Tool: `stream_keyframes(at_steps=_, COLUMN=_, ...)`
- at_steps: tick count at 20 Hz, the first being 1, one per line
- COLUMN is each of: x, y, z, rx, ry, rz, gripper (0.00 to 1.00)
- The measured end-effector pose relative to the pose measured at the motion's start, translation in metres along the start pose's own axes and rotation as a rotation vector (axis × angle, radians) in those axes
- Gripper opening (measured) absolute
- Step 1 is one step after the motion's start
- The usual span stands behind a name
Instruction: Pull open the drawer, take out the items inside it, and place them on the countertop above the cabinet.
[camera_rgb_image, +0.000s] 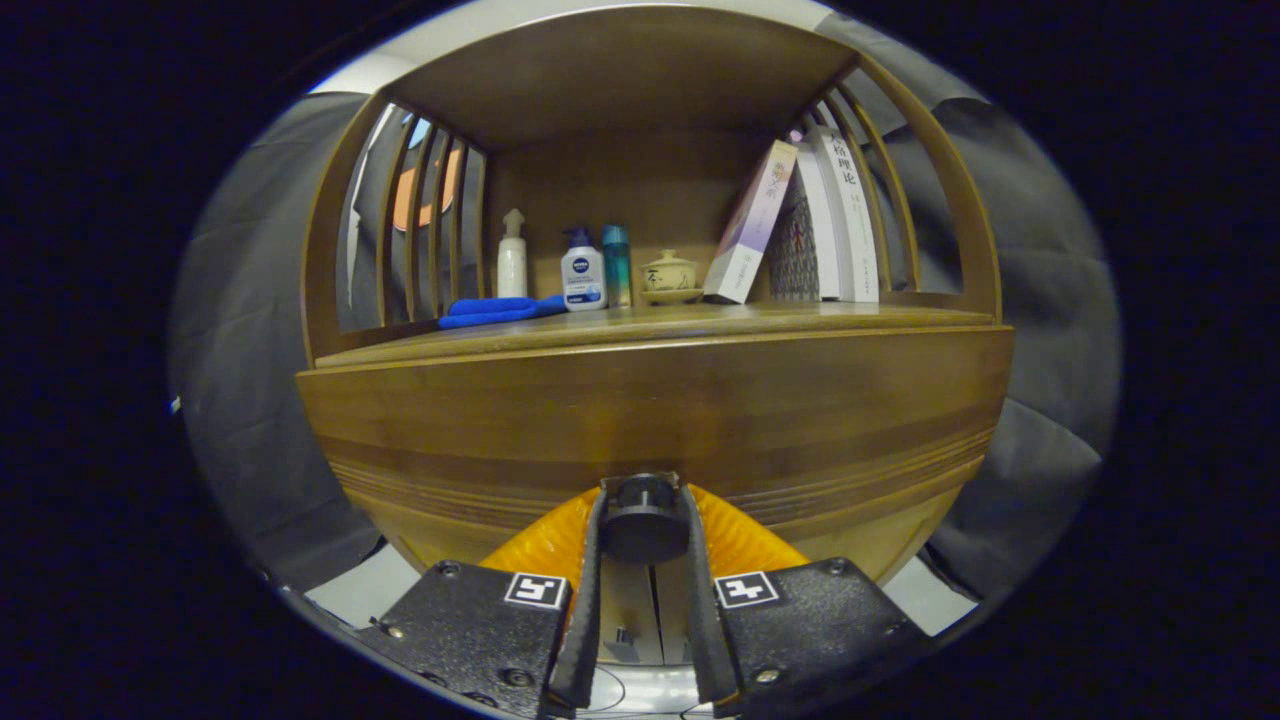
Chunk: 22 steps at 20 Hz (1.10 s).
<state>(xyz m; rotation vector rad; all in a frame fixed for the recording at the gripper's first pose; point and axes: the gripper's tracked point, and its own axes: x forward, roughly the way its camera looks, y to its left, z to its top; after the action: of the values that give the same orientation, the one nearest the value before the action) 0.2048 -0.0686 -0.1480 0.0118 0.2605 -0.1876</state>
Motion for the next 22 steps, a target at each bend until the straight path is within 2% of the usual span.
stream_keyframes(at_steps=15, x=-0.131, y=0.0, z=-0.041, rx=-0.006, ry=0.025, rz=0.077, gripper=0.39)
stream_keyframes(at_steps=22, x=-0.177, y=-0.001, z=-0.06, rx=-0.015, ry=0.042, rz=0.104, gripper=0.39)
